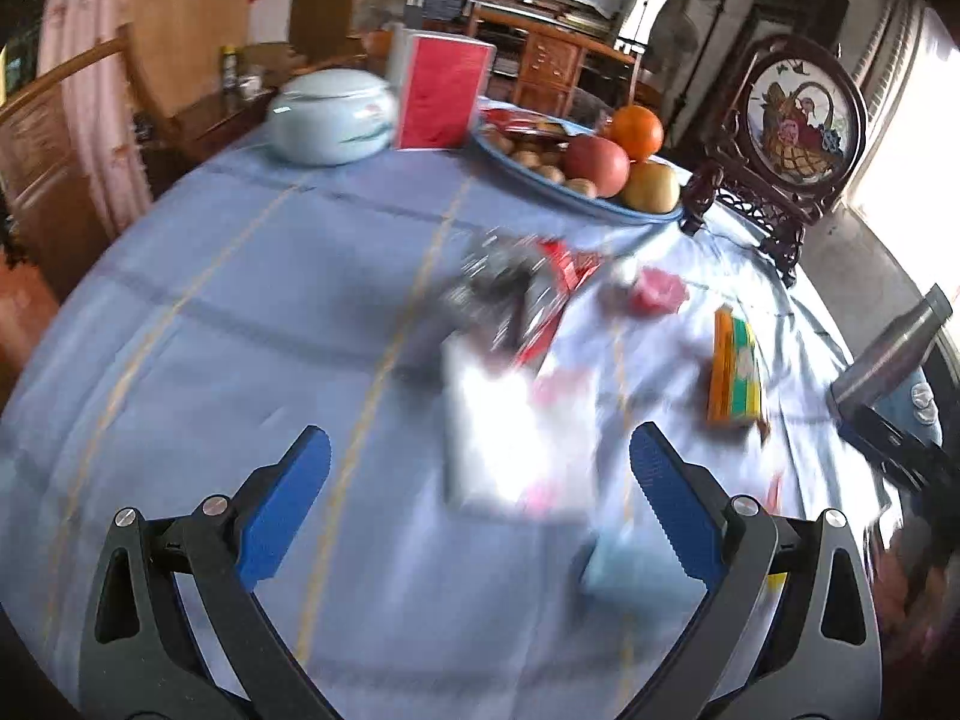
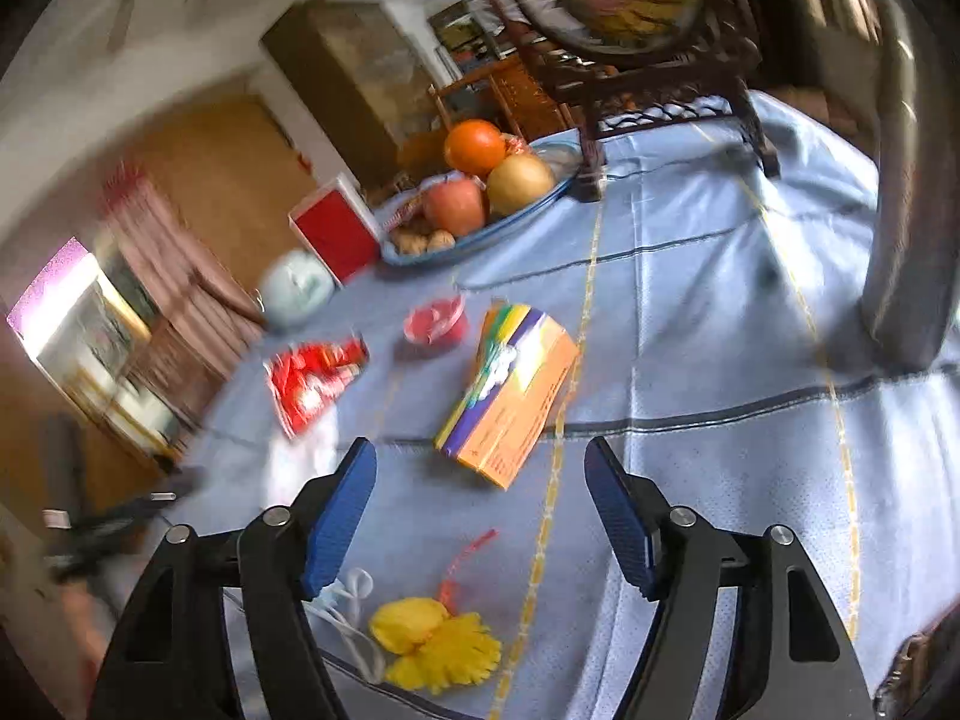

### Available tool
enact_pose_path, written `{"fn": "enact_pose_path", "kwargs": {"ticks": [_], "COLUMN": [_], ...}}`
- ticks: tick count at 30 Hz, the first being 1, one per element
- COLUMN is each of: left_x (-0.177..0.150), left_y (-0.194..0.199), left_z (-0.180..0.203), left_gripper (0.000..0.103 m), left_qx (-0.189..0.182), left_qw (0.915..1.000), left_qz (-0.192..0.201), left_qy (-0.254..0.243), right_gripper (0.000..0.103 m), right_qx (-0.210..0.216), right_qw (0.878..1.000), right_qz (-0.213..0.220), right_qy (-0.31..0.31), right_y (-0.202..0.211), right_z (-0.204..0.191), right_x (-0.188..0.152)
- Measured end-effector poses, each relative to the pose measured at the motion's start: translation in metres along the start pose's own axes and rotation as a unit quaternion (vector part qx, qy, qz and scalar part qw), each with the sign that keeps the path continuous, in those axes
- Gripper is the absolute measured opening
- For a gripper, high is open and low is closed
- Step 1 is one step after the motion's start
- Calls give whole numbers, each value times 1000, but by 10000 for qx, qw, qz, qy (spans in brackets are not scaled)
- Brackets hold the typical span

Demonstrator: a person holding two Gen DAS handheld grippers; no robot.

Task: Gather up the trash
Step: 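Return the left tool to the table and grasp the red snack wrapper, then grasp and lift the purple-and-yellow box with the right tool while the left tool holds the wrapper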

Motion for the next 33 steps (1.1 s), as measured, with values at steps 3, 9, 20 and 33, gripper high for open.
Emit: {"fn": "enact_pose_path", "kwargs": {"ticks": [3, 9, 20, 33], "left_x": [22, 46, 26, -6], "left_y": [-38, -104, 10, 25], "left_z": [10, 0, -18, -70], "left_gripper": [96, 95, 27, 30], "left_qx": [305, 642, -191, 312], "left_qw": [9992, 9971, 9973, 9973], "left_qz": [-19, -339, 699, 607], "left_qy": [-263, -234, -121, 284], "right_gripper": [74, 75, 75, 75], "right_qx": [62, -24, -384, -760], "right_qw": [9999, 10000, 9986, 9958], "right_qz": [2, 8, 145, 28], "right_qy": [-148, 1, 336, 508], "right_y": [-2, -4, -4, -20], "right_z": [6, 1, -8, -8], "right_x": [4, 4, -3, -10]}}
Point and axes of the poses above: each gripper's, at about its wrist camera, not at the fingertips, and y roughly against the way its jaws point, z to its right, x to its top, the point moved 2 cm from there along -y, roughly the way its jaws point, and after that the axes turned 14 degrees about -x, right-handed, at the moved point
